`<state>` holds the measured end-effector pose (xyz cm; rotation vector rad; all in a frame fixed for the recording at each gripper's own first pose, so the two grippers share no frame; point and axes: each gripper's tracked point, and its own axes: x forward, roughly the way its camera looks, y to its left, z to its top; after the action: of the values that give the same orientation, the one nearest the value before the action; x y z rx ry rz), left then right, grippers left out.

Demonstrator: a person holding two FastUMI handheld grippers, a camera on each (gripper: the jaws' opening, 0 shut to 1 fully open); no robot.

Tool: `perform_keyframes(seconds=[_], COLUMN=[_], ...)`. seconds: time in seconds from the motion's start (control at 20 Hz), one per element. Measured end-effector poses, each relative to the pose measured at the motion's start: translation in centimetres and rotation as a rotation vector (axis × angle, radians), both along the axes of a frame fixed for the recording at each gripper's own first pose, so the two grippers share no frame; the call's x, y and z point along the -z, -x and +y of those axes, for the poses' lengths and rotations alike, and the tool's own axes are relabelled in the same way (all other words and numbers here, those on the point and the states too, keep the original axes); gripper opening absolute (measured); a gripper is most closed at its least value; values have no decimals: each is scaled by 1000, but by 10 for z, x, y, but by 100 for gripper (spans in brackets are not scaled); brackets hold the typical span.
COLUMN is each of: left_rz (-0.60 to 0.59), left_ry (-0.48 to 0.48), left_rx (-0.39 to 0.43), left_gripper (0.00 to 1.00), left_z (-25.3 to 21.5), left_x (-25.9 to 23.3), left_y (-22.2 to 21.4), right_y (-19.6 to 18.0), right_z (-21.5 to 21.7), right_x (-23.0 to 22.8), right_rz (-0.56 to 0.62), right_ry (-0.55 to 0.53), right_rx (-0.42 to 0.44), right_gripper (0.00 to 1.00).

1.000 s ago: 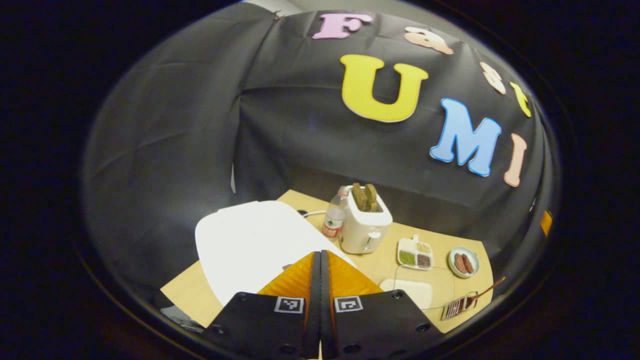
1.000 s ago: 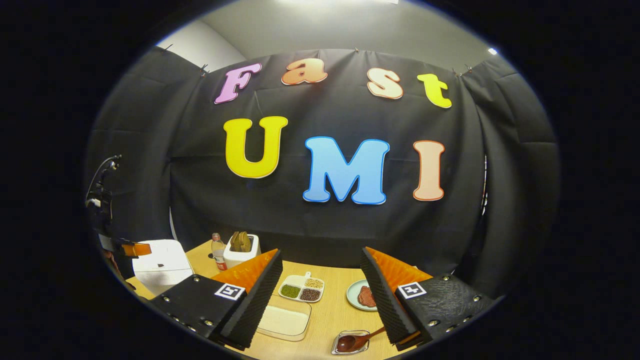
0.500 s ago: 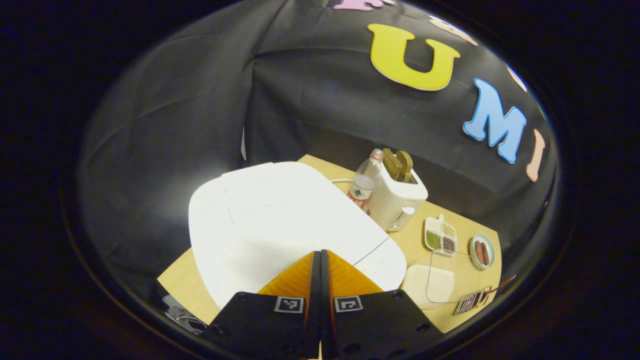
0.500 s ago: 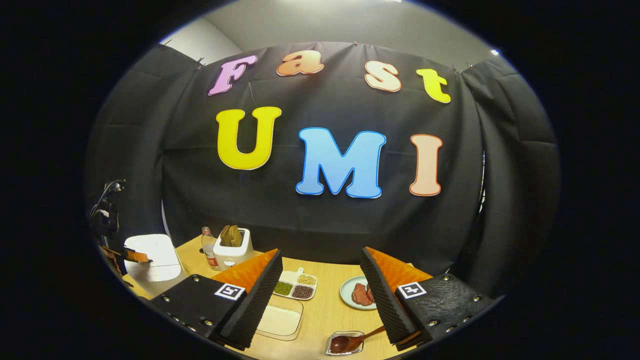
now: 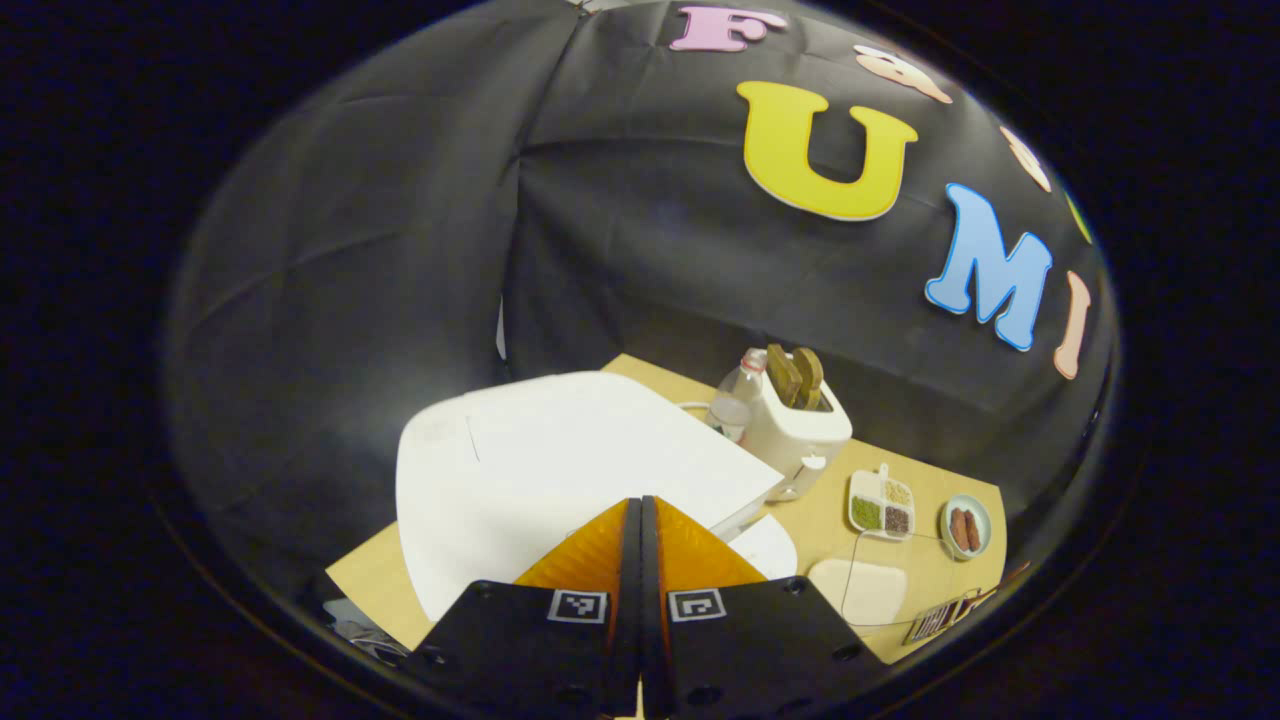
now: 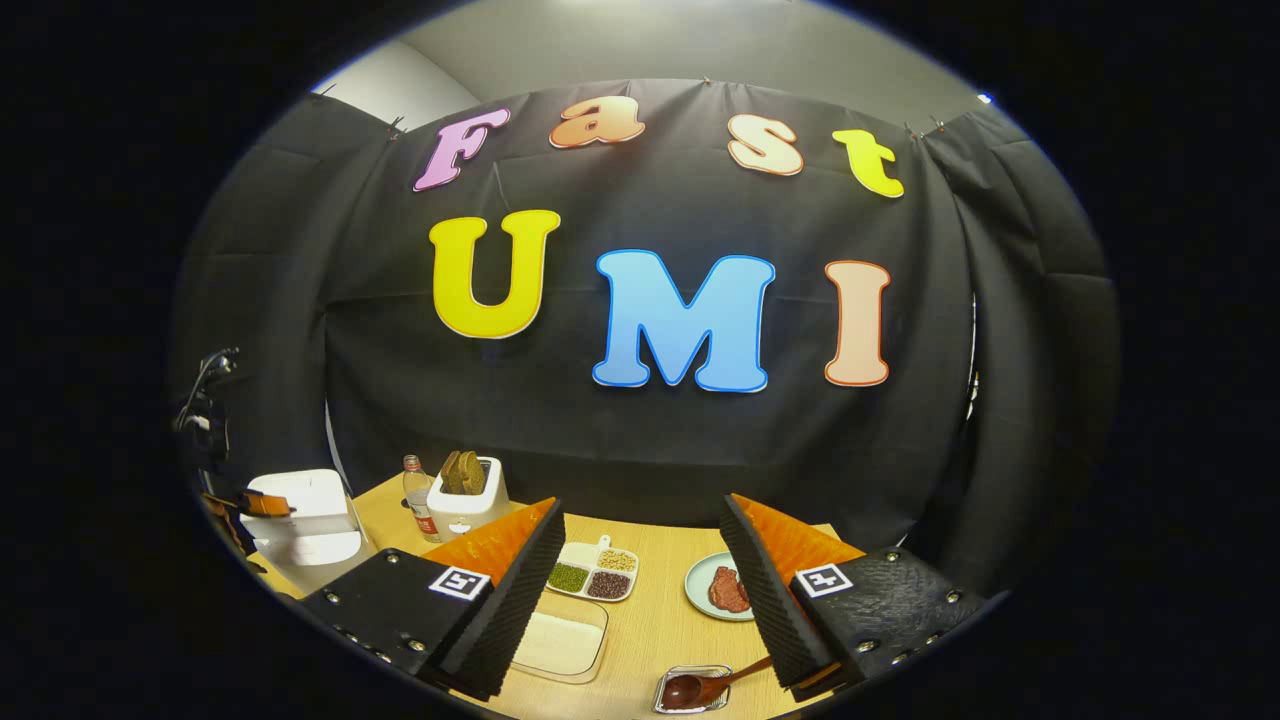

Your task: Close the left gripper, press the button to open the rice cooker; take a wooden spoon from the chopstick holder with the right hand, scoop a spoonful of rice and pour it into the rice cooker, then put the wooden spoon back into the chopstick holder.

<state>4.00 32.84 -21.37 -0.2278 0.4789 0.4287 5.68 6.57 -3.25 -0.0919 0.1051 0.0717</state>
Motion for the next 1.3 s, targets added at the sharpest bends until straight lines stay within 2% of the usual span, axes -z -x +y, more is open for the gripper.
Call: perform_keyframes(seconds=[0.15, 0.25, 0.45, 0.55, 0.6, 0.75, 0.8, 0.85, 0.9, 1.15, 1.25, 1.3], left_rz=[-112, -199, -344, -362, -374, -423, -438, -450, -460, -463, -463, -462], left_ry=[-149, -161, -178, -185, -187, -191, -187, -186, -183, -163, -154, -158], left_rx=[24, 63, 165, 224, 255, 312, 327, 339, 352, 420, 419, 413], left_gripper=[7, 9, 84, 84, 89, 84, 89, 89, 84, 83, 84, 89], left_z=[0, -23, -80, -107, -123, -154, -165, -174, -182, -214, -218, -219], left_x=[-61, -98, -139, -145, -150, -164, -169, -172, -175, -173, -173, -174], left_y=[-3, -2, -2, 3, 3, 5, 5, 7, 6, 7, 8, 10], right_y=[1, 4, 12, 17, 19, 25, 28, 30, 31, 27, 24, 22], right_z=[3, 0, -8, -15, -19, -33, -40, -46, -53, -97, -116, -123], right_x=[6, 6, 3, 3, 4, 4, 4, 5, 6, 12, 26, 30], right_rz=[12, 13, -4, -5, -8, -20, -25, -29, -34, -52, -20, -16], right_ry=[0, -11, -21, -21, -23, -26, -26, -26, -28, -56, -79, -97], right_rx=[-22, -29, -20, -9, -2, 30, 42, 53, 65, 136, 165, 170], right_gripper=[95, 95, 95, 95, 95, 95, 95, 95, 95, 95, 95, 95])
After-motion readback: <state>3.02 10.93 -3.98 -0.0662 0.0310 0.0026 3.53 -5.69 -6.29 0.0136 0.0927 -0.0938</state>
